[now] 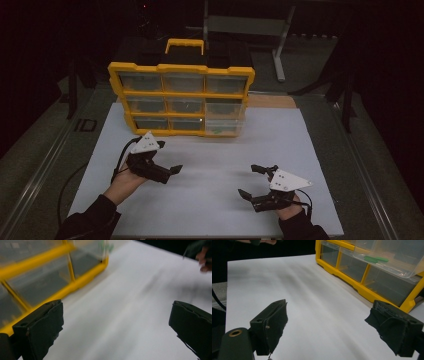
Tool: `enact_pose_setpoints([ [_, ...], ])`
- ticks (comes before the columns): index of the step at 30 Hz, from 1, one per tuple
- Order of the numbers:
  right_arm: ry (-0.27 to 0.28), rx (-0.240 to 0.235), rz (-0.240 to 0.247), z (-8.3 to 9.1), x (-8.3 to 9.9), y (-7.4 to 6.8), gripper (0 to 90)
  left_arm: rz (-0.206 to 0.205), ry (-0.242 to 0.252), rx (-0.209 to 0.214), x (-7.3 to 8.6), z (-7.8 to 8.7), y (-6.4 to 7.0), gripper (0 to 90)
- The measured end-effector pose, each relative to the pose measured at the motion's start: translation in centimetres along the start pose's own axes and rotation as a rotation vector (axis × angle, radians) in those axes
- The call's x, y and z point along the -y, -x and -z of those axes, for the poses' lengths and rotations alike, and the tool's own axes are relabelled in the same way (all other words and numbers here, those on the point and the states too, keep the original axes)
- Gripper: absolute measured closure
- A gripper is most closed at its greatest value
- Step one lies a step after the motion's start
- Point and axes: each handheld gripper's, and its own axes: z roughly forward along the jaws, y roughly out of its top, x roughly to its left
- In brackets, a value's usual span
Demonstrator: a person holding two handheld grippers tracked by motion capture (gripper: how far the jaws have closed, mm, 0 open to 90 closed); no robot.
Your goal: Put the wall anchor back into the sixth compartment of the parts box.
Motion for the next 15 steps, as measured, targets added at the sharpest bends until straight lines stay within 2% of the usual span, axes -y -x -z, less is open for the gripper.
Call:
enact_pose_setpoints([
  [1, -0.001, 0.000, 0.001, 0.0, 0.0, 0.0, 13.8, 0.002, 0.000, -0.011, 0.6, 0.1, 0.1, 0.0],
  [6, -0.001, 0.002, 0.000, -0.1, 0.0, 0.0, 13.9, 0.035, 0.023, -0.001, 2.3, 0.8, 0.2, 0.0],
  [10, -0.003, 0.001, 0.002, -0.1, 0.0, -0.1, 13.8, 0.030, 0.018, -0.021, 3.7, 1.0, 0.5, 0.0],
  [13, -0.005, 0.001, 0.002, -0.1, 0.0, -0.1, 13.9, 0.054, 0.034, -0.018, 5.1, 1.2, 0.8, 0.0],
  [15, -0.004, 0.001, 0.002, -0.1, 0.0, -0.1, 13.9, 0.054, 0.036, -0.027, 5.8, 1.3, 0.9, 0.0],
])
